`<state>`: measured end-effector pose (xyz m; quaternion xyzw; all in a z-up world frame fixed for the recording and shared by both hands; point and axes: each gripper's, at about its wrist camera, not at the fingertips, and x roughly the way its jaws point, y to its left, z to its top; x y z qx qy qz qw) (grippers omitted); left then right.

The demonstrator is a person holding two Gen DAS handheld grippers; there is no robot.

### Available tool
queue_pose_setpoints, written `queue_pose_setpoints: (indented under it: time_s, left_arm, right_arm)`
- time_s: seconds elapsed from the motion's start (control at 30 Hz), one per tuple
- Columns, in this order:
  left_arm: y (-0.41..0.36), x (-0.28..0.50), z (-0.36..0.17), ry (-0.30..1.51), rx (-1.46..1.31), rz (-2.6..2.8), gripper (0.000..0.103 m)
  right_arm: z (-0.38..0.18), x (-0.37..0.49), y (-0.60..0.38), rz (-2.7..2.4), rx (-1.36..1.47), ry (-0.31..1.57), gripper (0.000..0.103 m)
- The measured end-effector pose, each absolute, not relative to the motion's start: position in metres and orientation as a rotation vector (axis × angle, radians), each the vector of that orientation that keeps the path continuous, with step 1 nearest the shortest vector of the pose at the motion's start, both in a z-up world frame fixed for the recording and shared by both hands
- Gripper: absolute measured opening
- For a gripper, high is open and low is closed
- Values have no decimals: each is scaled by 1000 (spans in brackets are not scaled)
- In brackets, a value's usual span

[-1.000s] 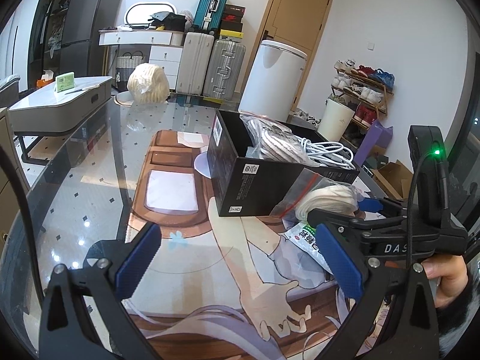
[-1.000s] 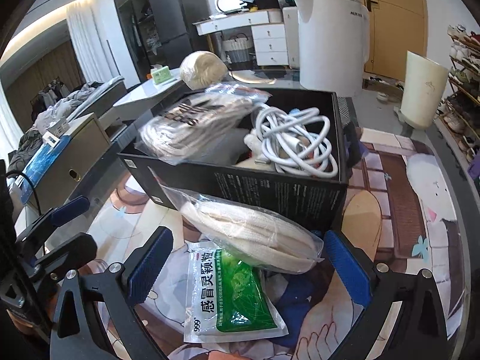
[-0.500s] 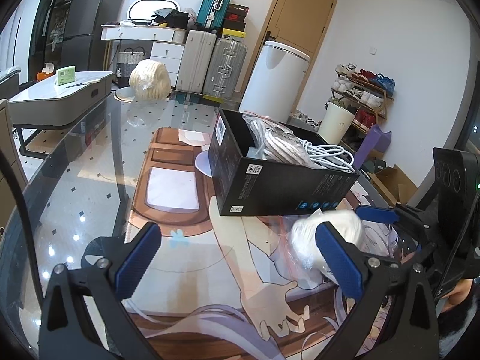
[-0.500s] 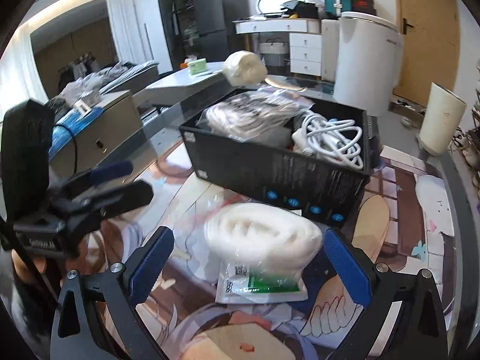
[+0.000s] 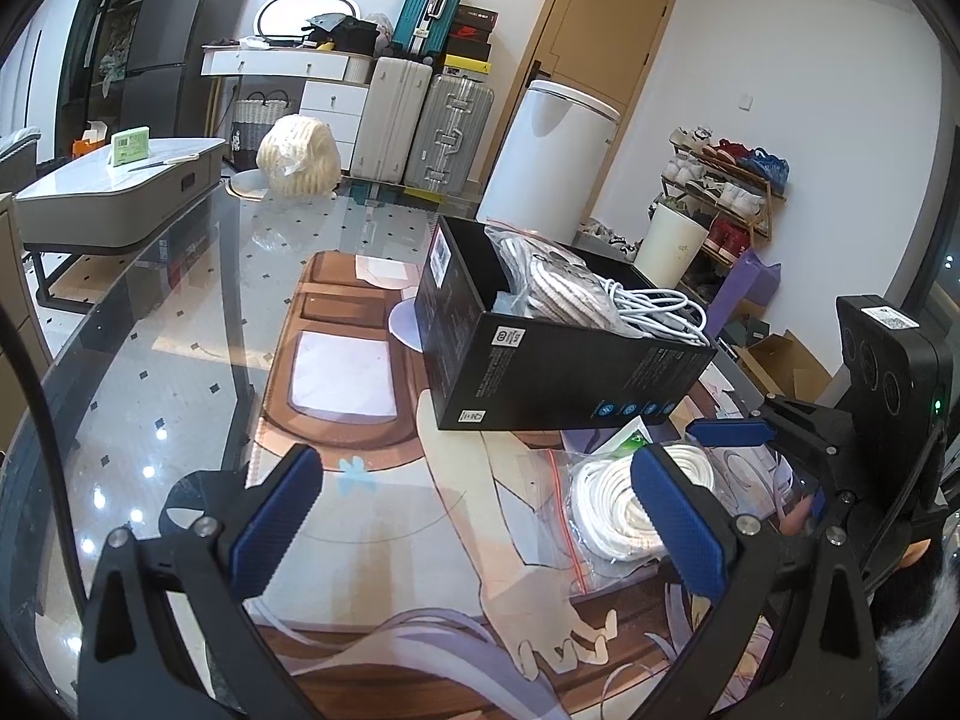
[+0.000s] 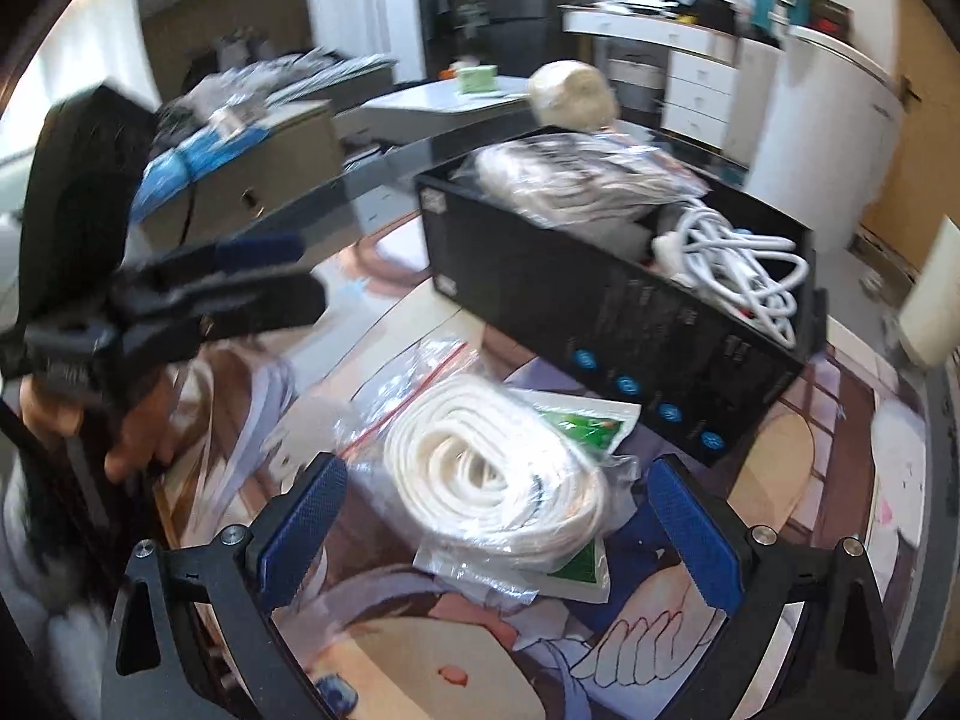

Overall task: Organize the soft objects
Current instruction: 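Grasp the clear bag of white rope with the right gripper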

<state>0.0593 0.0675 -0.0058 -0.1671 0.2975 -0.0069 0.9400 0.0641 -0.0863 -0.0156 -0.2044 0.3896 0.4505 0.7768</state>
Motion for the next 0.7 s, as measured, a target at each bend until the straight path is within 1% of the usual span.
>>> queue_pose_setpoints:
  time_s: [0.3,0.57,0.6,0.7]
  left_arm:
    - [63,60,-6,613,-318,-21,103]
    - [57,60,-5,616,-292,-32,103]
    - [55,60,-5,617,-281,-34,103]
    - [51,60,-5,619,-255,-39,103]
  right_arm:
    - [-16,69,-69,1030,-589,791,102]
    - [-27,74,-58,1123,-624,849,102]
    - [-27,73,-58,1125,-628,848,101]
    - [-29,71,-59,1109,-639,837,95]
